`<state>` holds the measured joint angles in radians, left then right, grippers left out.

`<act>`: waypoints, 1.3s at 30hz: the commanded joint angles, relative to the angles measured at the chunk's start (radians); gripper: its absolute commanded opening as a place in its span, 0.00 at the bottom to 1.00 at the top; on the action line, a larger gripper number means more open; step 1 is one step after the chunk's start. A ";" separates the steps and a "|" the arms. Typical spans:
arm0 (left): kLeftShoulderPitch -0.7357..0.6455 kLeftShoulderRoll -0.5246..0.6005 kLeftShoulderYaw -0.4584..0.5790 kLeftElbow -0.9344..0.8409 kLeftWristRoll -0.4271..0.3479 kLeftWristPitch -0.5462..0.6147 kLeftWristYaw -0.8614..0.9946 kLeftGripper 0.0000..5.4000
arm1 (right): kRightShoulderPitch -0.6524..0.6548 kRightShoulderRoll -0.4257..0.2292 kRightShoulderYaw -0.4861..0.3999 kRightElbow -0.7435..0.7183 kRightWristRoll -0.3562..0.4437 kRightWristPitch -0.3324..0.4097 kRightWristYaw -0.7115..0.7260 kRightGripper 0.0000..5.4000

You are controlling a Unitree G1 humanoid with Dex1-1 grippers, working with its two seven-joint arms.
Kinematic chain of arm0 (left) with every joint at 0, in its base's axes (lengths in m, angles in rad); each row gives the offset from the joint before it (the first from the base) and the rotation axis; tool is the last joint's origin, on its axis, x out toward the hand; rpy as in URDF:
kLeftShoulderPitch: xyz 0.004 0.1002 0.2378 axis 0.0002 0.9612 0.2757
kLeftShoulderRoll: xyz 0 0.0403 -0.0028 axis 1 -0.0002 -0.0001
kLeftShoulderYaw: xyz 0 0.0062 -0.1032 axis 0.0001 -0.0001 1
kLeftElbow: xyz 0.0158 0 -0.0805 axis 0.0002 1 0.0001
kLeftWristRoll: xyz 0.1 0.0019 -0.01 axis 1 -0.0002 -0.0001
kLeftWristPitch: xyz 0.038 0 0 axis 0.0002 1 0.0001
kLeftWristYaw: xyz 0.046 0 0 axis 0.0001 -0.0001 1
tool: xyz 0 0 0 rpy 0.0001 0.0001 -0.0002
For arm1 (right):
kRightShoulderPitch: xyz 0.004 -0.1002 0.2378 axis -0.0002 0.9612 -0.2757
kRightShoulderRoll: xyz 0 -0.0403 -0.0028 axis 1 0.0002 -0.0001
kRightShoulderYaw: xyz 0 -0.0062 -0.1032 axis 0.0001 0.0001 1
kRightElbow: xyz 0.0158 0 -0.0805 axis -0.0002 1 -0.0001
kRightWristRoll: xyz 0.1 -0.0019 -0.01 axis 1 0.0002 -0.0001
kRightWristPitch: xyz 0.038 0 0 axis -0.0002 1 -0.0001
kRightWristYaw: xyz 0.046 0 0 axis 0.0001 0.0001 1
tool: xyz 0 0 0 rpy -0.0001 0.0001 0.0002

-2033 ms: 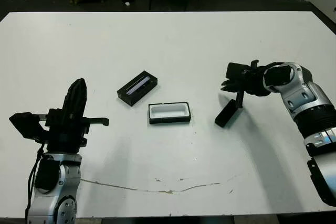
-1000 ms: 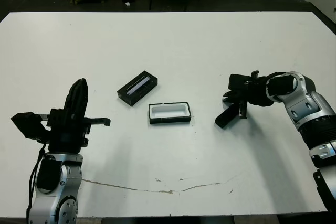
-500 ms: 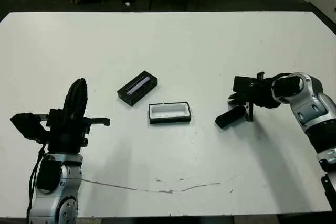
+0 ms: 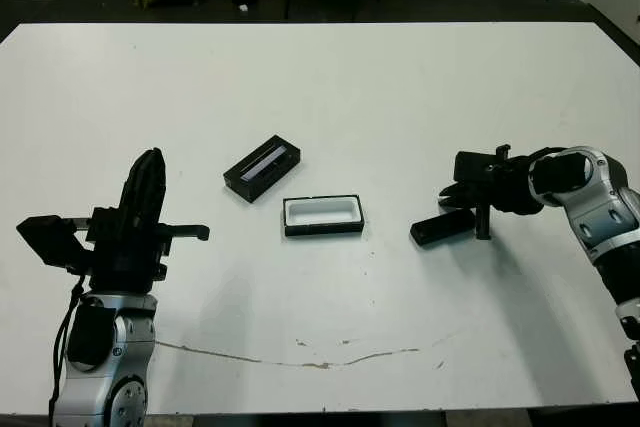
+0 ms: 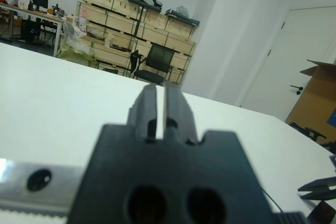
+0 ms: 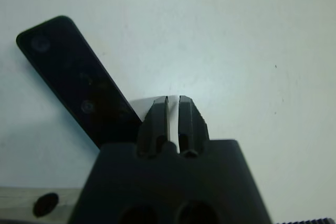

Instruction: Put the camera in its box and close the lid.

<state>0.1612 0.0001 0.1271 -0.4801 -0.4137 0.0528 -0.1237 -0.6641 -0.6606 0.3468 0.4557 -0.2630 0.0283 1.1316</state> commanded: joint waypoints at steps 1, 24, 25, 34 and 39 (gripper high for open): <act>0.019 0.003 0.002 -0.003 -0.002 0.024 0.013 0.00 | 0.037 -0.022 0.010 -0.016 -0.005 0.018 0.016 0.00; 0.024 0.005 0.003 -0.014 0.005 0.031 0.019 0.00 | 0.106 -0.088 -0.018 -0.091 0.071 0.028 0.079 0.00; 0.023 0.006 0.003 -0.011 0.005 0.027 0.015 0.00 | 0.109 -0.093 -0.019 -0.099 0.074 0.032 0.082 0.00; 0.023 0.010 0.005 -0.006 0.007 0.021 0.008 0.00 | 0.126 -0.113 -0.027 -0.137 0.098 0.063 0.102 0.00; 0.024 0.004 0.005 -0.012 0.001 0.031 0.017 0.00 | 0.138 -0.124 -0.034 -0.150 0.110 0.056 0.104 0.00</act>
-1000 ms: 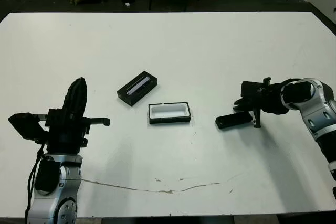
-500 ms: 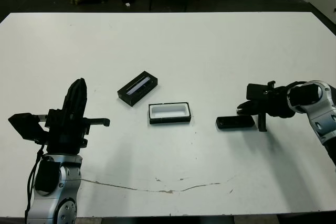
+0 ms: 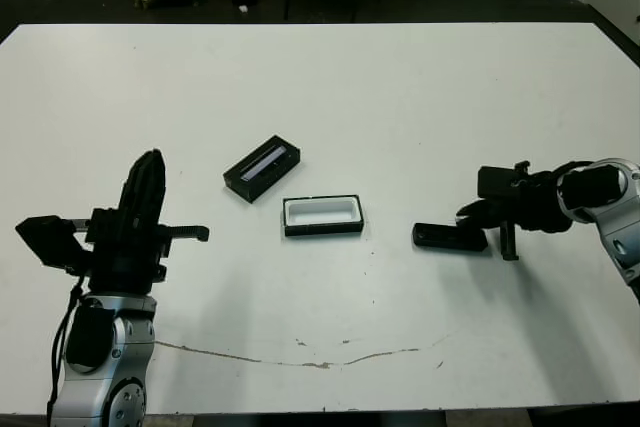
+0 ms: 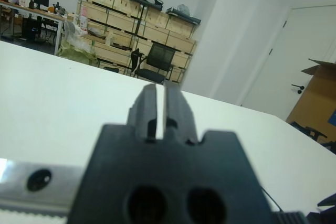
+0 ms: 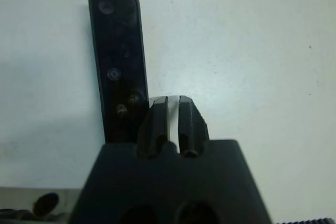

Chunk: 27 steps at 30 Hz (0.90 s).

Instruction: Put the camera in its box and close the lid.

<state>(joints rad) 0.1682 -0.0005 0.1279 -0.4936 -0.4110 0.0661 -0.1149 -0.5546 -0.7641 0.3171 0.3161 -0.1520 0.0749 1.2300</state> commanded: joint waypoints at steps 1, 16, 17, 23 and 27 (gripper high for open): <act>0.018 0.005 0.004 0.001 0.001 0.016 0.009 0.00 | 0.031 -0.025 -0.004 -0.019 -0.004 0.011 0.004 0.00; 0.021 0.013 0.010 0.002 0.004 0.009 -0.002 0.00 | 0.098 -0.077 -0.014 -0.168 0.040 0.129 0.060 0.00; 0.021 0.013 0.010 0.000 0.003 0.012 0.000 0.00 | 0.104 -0.079 -0.017 -0.169 0.050 0.129 0.064 0.00; 0.023 0.010 0.006 -0.011 0.004 0.025 0.010 0.00 | 0.131 -0.097 -0.029 -0.221 0.083 0.159 0.082 0.00; 0.022 0.009 0.006 -0.010 -0.007 0.027 0.003 0.00 | 0.140 -0.102 -0.032 -0.234 0.103 0.174 0.094 0.00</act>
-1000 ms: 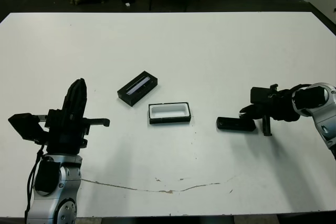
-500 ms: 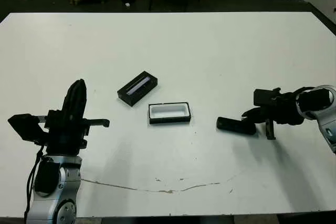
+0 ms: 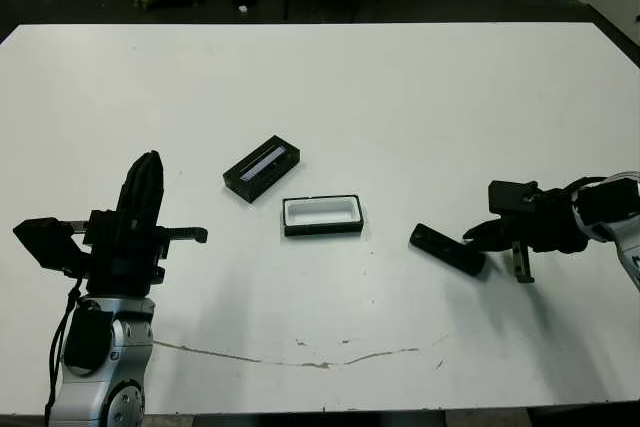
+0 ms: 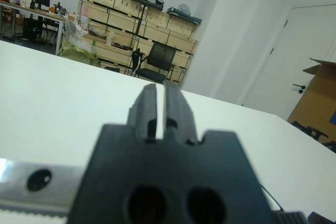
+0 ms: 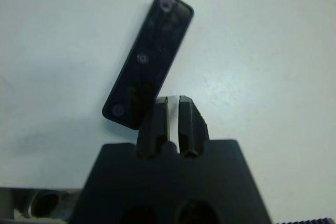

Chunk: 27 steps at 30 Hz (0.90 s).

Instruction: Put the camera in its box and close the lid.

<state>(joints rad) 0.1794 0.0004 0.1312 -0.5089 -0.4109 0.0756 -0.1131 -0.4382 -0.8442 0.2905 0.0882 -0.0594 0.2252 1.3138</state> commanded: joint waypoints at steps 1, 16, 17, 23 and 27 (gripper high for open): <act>0.010 0.007 0.003 0.008 -0.008 0.014 -0.001 0.00 | 0.025 -0.023 -0.007 -0.009 0.013 0.027 0.010 0.00; 0.001 0.012 0.002 0.010 -0.003 0.016 -0.005 0.00 | 0.030 -0.047 0.009 -0.088 0.021 0.090 0.028 0.00; 0.000 0.013 0.002 0.012 -0.004 0.015 -0.007 0.00 | 0.031 -0.047 0.010 -0.089 0.020 0.092 0.028 0.00; 0.002 0.008 0.001 0.003 -0.002 0.022 0.002 0.00 | 0.048 -0.044 -0.009 -0.052 -0.012 0.038 -0.047 0.00; 0.004 0.006 -0.001 0.003 -0.002 0.020 0.001 0.00 | 0.072 -0.041 -0.047 -0.031 -0.068 -0.013 -0.185 0.00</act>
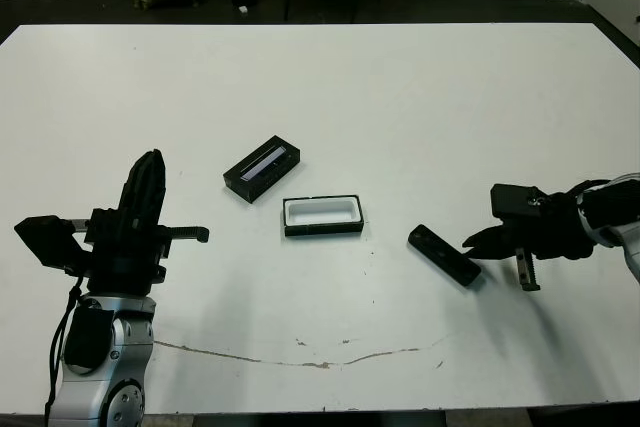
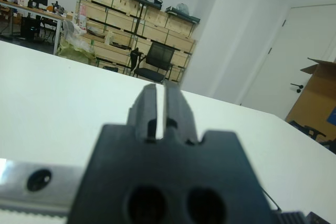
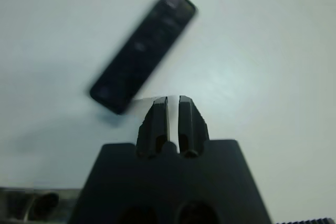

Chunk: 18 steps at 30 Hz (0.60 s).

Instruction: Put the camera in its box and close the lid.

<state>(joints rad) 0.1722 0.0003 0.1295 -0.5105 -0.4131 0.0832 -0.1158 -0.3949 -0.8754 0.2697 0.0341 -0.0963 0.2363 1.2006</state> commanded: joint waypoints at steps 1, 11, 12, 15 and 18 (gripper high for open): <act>0.011 0.005 0.000 0.004 -0.001 0.014 0.006 0.00 | 0.030 -0.007 -0.039 0.028 -0.041 -0.014 -0.104 0.00; 0.016 0.005 0.002 0.006 -0.005 0.014 0.003 0.00 | 0.088 0.096 -0.376 -0.047 0.200 0.054 -0.328 0.00; 0.016 0.004 0.002 0.006 -0.007 0.015 0.004 0.00 | 0.108 0.106 -0.404 -0.094 0.239 0.094 -0.337 0.00; 0.017 0.004 0.000 0.011 -0.003 0.011 0.000 0.00 | 0.174 0.132 -0.469 -0.255 0.357 0.240 -0.372 0.00; 0.020 0.006 -0.002 0.011 -0.004 0.011 -0.003 0.00 | 0.242 0.159 -0.509 -0.377 0.446 0.291 -0.393 0.00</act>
<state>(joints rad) 0.1814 -0.0006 0.1268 -0.5123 -0.4140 0.0837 -0.1175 -0.1900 -0.7306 -0.2258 -0.3103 0.3256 0.4956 0.8166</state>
